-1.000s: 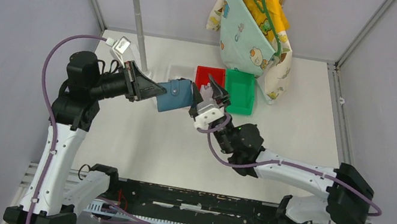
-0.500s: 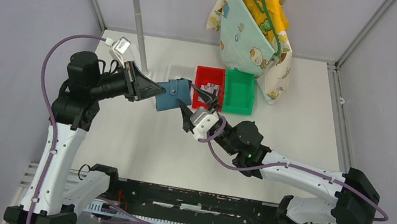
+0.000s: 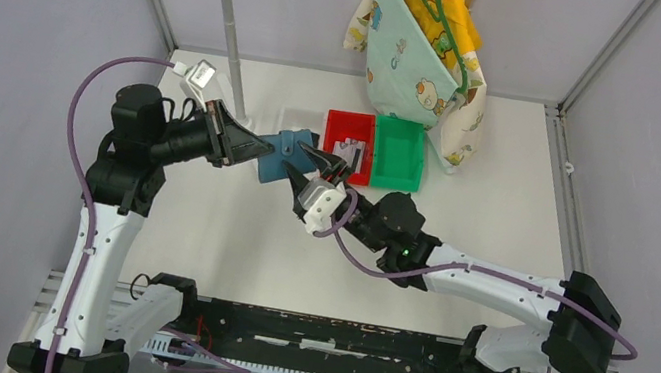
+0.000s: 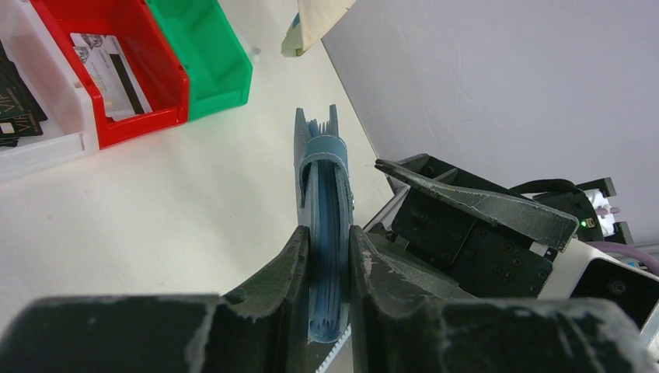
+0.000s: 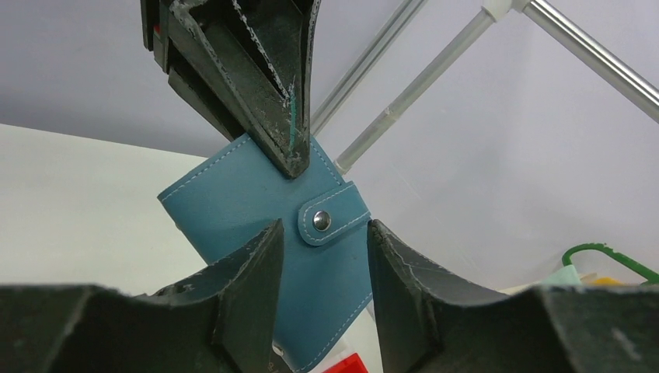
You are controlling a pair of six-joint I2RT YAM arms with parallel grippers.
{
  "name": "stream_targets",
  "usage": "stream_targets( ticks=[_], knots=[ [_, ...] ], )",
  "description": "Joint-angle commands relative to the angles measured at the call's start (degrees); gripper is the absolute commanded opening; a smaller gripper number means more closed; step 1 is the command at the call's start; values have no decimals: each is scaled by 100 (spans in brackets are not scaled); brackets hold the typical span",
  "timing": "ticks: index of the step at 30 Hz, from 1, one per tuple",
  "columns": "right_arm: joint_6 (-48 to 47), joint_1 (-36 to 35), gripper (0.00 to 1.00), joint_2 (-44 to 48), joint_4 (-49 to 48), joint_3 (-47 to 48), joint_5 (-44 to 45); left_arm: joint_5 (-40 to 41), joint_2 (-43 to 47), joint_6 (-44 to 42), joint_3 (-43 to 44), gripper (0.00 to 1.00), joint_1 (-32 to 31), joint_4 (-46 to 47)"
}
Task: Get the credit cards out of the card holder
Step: Open the card holder at the center of the board.
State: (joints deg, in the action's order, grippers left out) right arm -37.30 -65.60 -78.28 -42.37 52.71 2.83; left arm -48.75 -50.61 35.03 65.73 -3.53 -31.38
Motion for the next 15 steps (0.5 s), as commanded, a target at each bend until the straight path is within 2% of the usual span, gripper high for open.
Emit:
stream_targets(
  ticks=[1, 5, 15],
  knots=[
    [-201, -22, 49, -186, 60, 299, -28, -924, 108, -83, 292, 2, -44, 272],
    [-367, -27, 45, -310, 76, 387, 175, -1132, 119, -62, 316, 2, -43, 272],
    [-969, -202, 21, -624, -107, 507, 1267, -1226, 222, -72, 371, 2, -44, 272]
  ],
)
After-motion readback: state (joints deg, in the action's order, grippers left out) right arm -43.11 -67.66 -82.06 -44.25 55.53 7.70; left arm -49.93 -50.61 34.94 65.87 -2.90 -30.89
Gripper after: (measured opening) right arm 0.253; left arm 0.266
